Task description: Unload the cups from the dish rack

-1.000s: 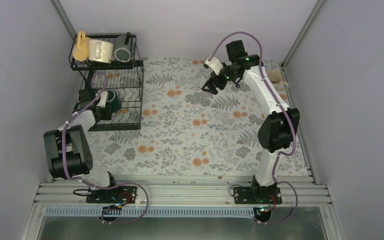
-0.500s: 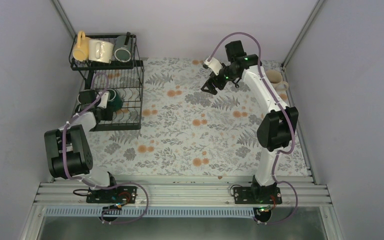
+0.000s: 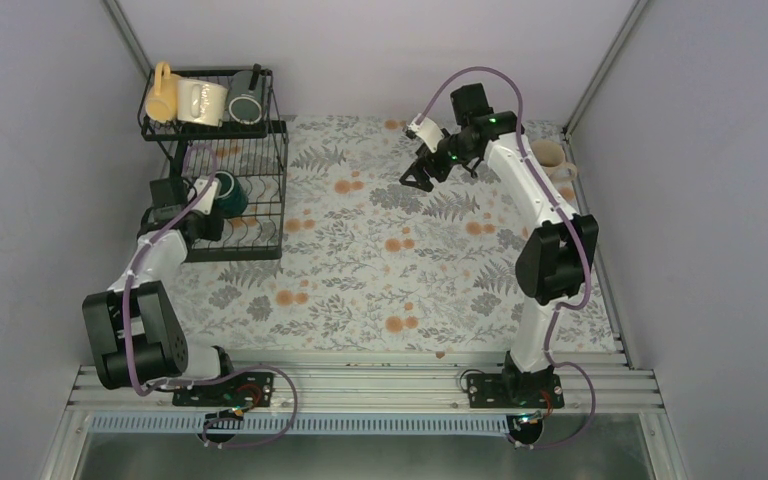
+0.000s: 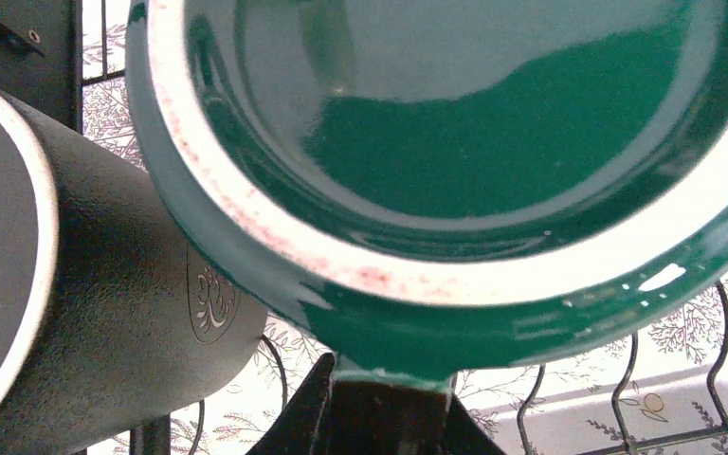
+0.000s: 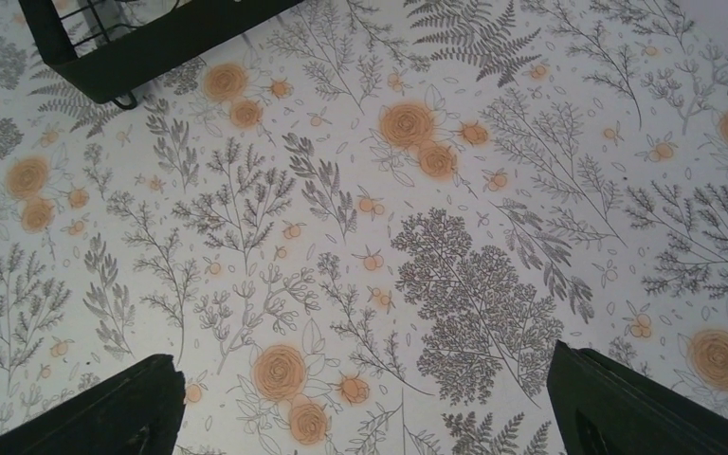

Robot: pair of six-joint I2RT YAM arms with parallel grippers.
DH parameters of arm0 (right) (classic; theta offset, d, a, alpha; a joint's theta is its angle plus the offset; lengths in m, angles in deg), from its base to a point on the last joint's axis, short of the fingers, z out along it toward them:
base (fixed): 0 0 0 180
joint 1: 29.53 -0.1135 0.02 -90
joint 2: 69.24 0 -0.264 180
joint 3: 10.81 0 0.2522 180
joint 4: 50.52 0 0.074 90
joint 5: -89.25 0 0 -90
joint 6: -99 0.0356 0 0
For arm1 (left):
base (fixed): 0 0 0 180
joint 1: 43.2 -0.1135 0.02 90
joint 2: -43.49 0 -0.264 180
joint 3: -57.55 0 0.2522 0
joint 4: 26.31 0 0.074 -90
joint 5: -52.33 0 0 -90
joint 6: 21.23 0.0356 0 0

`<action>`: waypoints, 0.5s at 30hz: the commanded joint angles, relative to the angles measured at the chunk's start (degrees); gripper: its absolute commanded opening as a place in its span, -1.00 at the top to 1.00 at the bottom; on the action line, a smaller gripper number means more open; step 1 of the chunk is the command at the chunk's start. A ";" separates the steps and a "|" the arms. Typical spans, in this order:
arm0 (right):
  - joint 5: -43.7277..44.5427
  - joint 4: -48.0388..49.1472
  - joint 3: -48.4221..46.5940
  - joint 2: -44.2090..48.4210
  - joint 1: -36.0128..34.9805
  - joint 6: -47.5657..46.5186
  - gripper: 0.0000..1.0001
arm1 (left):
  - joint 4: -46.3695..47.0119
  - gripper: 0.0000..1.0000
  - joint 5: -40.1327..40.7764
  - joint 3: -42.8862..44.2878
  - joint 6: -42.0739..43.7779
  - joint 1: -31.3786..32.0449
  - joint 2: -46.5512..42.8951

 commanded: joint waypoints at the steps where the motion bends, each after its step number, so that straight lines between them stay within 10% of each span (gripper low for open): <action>1: -4.03 1.68 0.97 2.83 0.32 0.82 -0.97 | 0.31 0.95 -2.64 3.36 0.15 0.07 -1.25; 15: -10.78 1.38 -0.75 0.42 -1.09 2.39 -0.97 | -10.22 0.95 -17.09 12.07 -1.21 0.07 -3.48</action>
